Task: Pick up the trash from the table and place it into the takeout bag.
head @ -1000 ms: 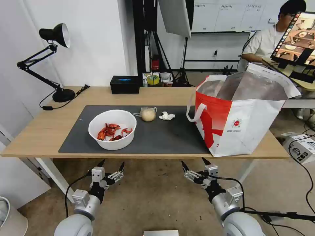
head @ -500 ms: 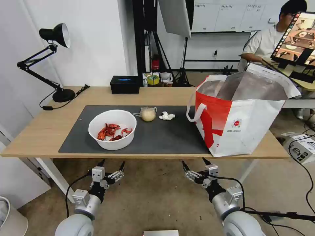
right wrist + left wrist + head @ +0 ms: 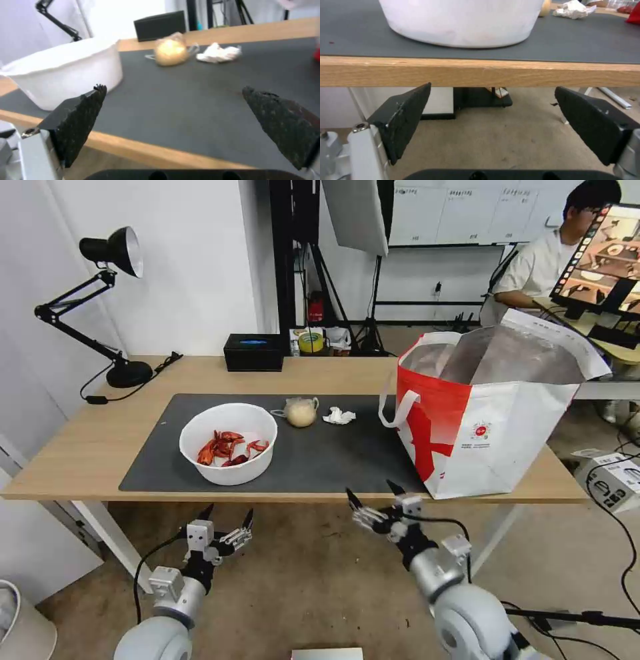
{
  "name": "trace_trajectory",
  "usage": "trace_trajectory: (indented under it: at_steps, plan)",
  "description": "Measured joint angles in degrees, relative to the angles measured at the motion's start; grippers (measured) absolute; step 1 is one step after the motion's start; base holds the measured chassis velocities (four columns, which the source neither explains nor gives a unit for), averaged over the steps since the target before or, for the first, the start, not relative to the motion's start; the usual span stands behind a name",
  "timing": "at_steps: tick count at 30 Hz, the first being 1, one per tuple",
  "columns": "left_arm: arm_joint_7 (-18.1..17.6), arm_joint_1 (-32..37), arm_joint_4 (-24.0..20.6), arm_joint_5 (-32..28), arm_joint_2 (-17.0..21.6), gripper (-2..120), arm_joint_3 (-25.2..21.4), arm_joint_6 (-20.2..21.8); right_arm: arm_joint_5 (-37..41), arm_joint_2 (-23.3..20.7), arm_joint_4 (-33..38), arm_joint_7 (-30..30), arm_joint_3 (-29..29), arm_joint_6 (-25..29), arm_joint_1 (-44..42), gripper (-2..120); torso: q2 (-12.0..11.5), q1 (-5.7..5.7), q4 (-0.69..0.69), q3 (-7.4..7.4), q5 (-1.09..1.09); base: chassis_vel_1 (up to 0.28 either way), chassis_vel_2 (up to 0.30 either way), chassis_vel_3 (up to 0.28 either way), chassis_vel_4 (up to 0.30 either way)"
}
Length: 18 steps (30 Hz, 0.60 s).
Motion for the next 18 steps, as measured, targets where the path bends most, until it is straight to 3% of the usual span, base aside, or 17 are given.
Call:
trace_trajectory:
  at_steps: [4,6,9,18]
  plan:
    - [0.0,0.2,-0.2,0.2,-0.2,100,-0.3,0.0,0.7,0.4,-1.1,1.0,-2.0,-0.3,2.6,100,0.0,0.0,0.0,0.0,0.0,0.0,0.0,0.0,0.0]
    - [0.0,0.5,-0.3,1.4,-1.0,100,-0.4,0.0,3.8,2.0,-6.7,6.7,-9.0,-3.8,14.4,100,0.0,0.0,0.0,0.0,0.0,0.0,0.0,0.0,0.0]
    - [0.0,1.1,-0.6,2.4,-1.4,100,-0.3,-0.4,4.2,2.4,-8.8,10.5,-12.1,-7.0,19.4,100,0.0,0.0,0.01,0.0,0.0,0.0,0.0,0.0,0.0]
    - [0.2,0.9,0.3,3.4,-1.5,100,0.6,-0.8,6.4,4.9,-14.2,19.4,-17.0,-11.6,28.7,100,0.0,0.0,0.0,0.0,-0.01,0.0,0.0,0.0,0.0]
